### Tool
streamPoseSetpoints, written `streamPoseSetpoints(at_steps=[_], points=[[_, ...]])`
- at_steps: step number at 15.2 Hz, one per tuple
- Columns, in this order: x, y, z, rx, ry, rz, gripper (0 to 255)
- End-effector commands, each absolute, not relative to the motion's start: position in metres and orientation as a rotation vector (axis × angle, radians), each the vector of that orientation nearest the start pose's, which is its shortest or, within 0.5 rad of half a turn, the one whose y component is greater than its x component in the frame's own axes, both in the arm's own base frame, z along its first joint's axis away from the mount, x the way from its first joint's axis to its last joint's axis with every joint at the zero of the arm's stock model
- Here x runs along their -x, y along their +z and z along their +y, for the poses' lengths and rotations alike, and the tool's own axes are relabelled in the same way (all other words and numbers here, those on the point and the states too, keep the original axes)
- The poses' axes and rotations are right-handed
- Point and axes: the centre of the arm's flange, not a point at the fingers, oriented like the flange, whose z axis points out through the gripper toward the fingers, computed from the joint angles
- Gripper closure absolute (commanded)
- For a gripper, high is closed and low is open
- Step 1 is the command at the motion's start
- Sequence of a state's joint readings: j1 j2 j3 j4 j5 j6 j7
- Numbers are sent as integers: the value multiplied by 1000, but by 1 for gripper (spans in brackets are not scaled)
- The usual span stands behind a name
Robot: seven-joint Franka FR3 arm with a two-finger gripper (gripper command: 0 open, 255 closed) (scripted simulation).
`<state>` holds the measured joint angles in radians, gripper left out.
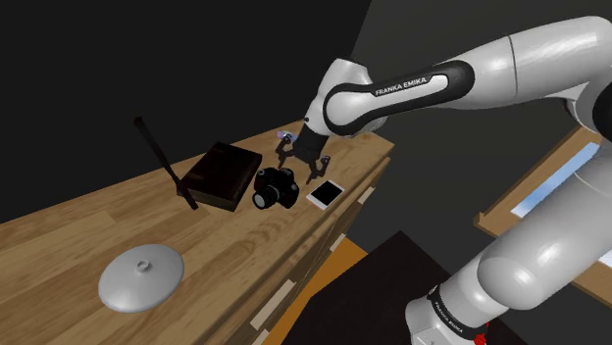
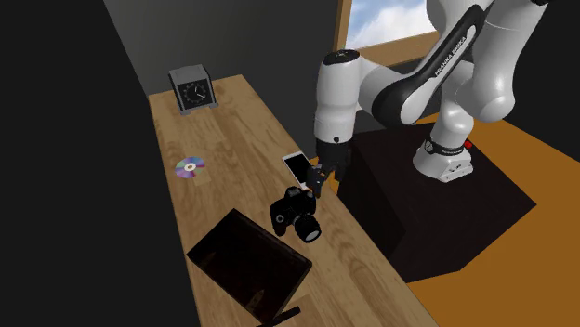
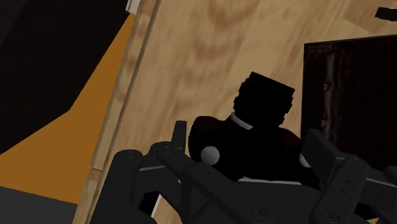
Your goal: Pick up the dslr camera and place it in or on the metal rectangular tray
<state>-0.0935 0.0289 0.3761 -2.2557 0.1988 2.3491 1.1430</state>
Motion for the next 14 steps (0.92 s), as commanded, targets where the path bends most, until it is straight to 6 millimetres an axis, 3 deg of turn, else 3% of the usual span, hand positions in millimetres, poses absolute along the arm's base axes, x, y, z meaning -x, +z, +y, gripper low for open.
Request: streamPoseSetpoints(at_steps=[1, 5, 14], points=[[-530, 340, 152, 2556, 85, 1518, 0], [-565, 309, 155, 2445, 95, 1671, 0], [-567, 270, 162, 2445, 95, 1671, 0]])
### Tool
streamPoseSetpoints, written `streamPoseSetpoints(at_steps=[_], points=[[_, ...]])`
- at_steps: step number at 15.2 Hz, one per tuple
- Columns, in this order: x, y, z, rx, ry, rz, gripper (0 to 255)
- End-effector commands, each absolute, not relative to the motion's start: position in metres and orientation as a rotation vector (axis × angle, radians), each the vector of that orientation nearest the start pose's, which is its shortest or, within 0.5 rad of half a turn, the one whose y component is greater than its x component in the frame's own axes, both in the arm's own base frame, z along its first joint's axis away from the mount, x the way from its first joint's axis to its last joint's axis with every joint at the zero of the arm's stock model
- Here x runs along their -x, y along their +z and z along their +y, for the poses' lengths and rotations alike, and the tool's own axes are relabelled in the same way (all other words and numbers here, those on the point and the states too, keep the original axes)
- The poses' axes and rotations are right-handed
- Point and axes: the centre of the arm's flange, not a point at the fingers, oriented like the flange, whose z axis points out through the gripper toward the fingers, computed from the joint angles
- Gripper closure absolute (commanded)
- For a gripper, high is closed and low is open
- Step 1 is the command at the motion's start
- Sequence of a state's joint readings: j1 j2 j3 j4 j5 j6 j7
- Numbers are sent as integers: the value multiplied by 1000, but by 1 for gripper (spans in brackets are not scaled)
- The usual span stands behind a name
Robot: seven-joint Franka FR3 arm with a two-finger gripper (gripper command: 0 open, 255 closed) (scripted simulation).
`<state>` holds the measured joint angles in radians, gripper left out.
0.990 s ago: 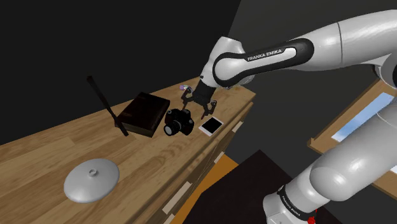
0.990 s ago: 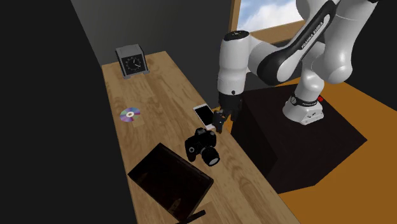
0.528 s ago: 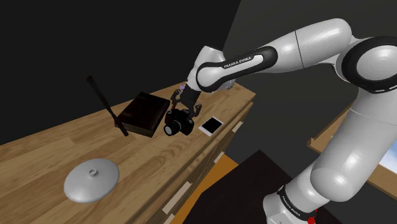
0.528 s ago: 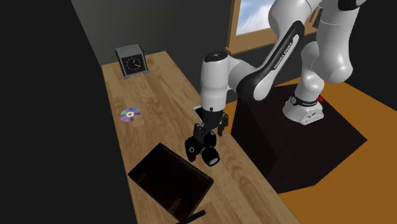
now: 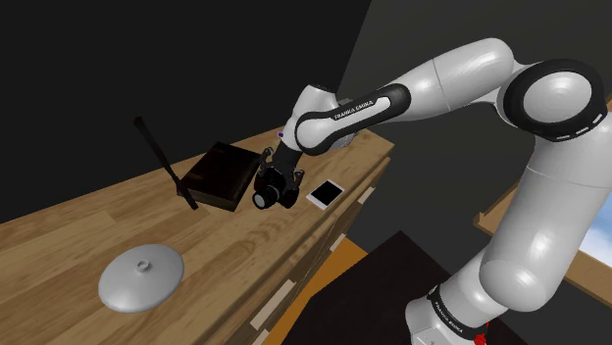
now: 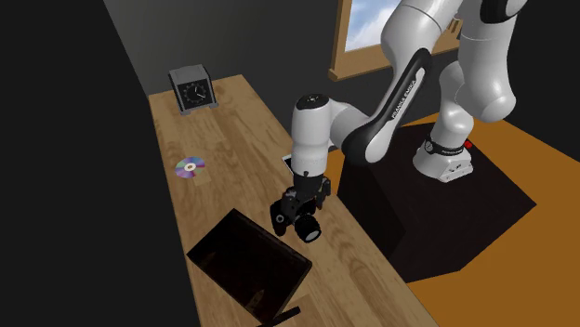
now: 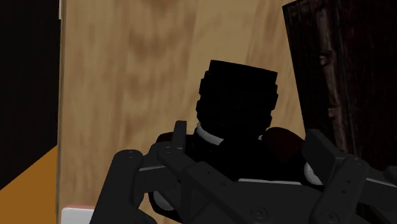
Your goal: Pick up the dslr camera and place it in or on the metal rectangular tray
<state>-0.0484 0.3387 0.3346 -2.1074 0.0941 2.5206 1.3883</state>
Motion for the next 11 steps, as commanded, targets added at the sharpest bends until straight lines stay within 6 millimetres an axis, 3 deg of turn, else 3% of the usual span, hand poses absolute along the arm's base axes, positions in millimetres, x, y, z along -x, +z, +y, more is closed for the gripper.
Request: streamPoseSetpoints(at_steps=[1, 6, 7, 11], points=[[-567, 270, 162, 2445, 95, 1671, 0], [-567, 270, 162, 2445, 95, 1671, 0], [-567, 270, 162, 2445, 95, 1671, 255], [-567, 270, 162, 2445, 95, 1671, 255]])
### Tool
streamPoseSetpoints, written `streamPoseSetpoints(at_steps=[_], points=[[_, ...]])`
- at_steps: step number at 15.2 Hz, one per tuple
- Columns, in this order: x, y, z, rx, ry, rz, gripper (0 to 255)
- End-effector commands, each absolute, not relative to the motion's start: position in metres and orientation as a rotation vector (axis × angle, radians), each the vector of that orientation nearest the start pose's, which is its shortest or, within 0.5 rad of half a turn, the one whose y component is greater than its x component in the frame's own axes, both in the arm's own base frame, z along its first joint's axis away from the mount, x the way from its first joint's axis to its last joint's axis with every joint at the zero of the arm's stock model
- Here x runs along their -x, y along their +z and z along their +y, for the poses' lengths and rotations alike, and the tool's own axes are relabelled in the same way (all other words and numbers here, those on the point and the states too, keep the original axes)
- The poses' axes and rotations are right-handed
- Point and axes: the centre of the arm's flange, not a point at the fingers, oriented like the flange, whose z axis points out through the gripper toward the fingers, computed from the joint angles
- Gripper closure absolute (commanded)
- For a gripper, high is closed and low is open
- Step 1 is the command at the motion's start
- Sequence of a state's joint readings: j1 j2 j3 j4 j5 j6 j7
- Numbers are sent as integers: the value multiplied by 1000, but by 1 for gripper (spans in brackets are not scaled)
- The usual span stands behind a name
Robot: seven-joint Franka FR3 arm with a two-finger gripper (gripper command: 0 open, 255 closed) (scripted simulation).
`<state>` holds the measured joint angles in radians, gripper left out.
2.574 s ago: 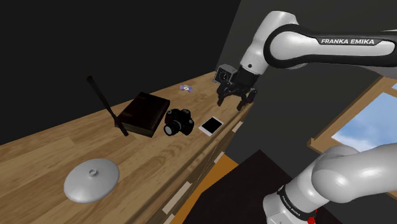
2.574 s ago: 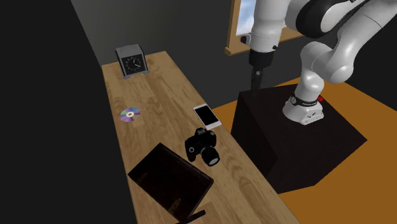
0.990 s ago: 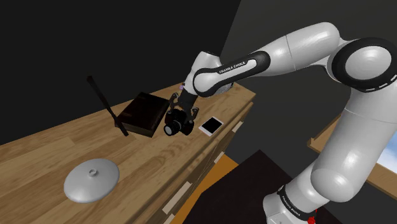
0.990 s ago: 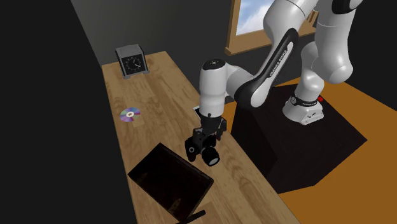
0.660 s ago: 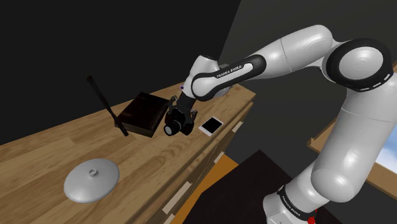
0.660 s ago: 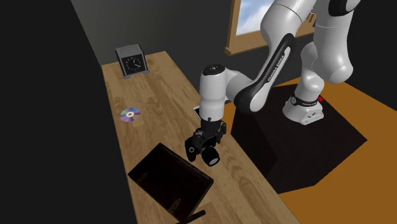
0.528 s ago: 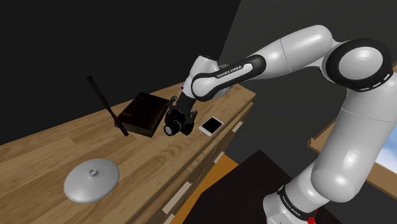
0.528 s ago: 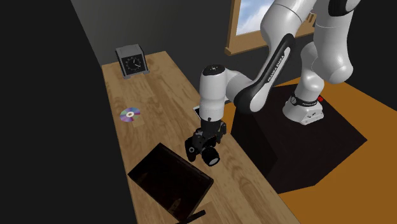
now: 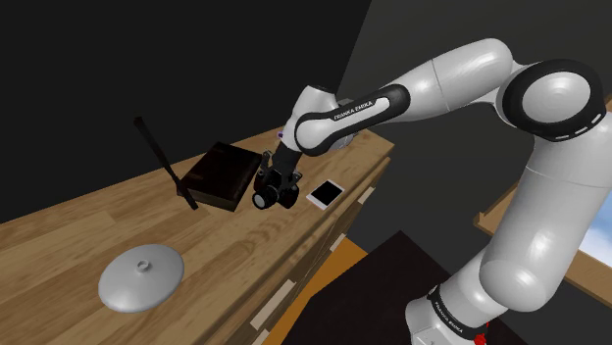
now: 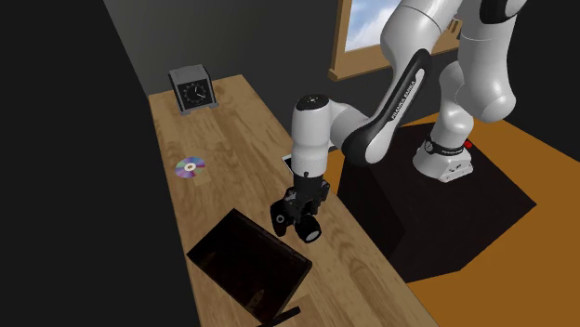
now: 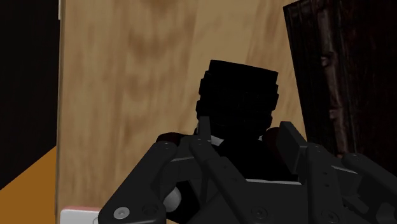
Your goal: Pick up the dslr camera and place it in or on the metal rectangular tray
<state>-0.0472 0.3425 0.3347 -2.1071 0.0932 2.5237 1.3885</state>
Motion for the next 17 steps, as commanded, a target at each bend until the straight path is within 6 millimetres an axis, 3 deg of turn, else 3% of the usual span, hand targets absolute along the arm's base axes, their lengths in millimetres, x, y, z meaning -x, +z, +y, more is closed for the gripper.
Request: streamPoseSetpoints(at_steps=[1, 5, 17], points=[[-567, 270, 162, 2445, 95, 1671, 255], [-567, 270, 162, 2445, 95, 1671, 255], [-567, 333, 162, 2445, 95, 1671, 255]])
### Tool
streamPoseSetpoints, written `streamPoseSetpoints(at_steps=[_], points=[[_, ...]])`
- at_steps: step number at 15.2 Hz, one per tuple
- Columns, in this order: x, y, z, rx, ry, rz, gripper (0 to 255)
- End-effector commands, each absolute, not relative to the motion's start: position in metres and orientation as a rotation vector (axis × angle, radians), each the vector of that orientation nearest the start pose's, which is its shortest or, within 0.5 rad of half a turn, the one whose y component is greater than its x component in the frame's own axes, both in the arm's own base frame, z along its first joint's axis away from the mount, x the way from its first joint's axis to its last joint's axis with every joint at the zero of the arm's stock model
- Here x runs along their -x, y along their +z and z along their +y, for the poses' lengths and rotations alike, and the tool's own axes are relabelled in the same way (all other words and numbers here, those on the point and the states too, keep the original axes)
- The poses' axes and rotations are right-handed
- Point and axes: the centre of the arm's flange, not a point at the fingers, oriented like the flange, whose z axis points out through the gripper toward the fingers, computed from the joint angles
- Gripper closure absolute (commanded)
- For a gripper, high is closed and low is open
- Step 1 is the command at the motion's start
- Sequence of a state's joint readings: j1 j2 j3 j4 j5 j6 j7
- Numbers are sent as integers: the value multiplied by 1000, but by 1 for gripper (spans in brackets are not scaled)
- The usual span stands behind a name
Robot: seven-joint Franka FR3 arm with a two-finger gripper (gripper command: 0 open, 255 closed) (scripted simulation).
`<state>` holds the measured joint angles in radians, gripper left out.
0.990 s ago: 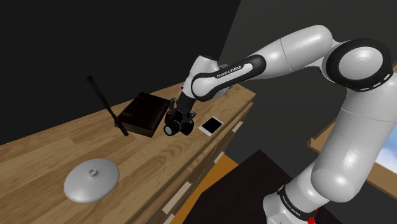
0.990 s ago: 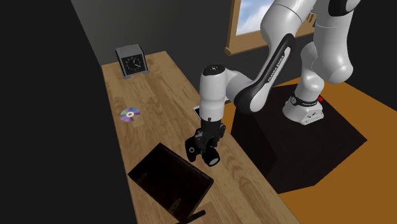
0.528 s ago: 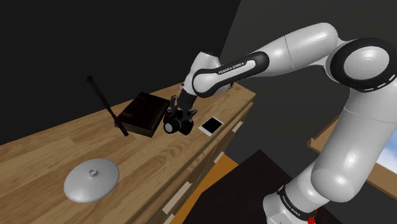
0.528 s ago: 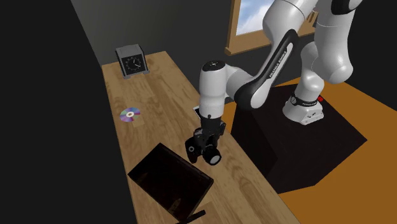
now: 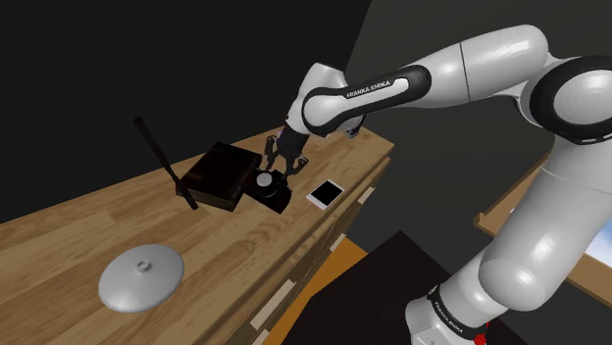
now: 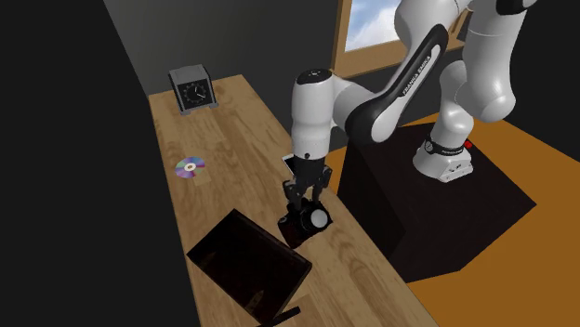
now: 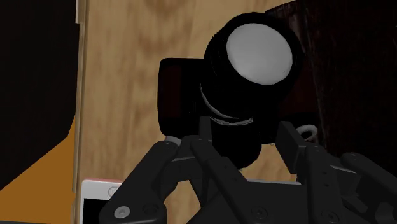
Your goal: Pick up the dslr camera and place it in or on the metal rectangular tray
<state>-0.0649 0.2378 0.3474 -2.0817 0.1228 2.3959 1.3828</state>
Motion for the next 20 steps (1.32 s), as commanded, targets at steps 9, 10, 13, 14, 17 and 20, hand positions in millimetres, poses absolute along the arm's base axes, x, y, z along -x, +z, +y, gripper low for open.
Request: streamPoseSetpoints(at_steps=[9, 10, 13, 14, 17, 20], points=[[-567, 381, 162, 2445, 95, 1671, 255], [-567, 386, 162, 2445, 95, 1671, 255], [-578, 395, 168, 2445, 95, 1671, 255], [-589, 397, 175, 2445, 95, 1671, 255], [-623, 404, 194, 2445, 95, 1671, 255], [-657, 411, 213, 2445, 95, 1671, 255]])
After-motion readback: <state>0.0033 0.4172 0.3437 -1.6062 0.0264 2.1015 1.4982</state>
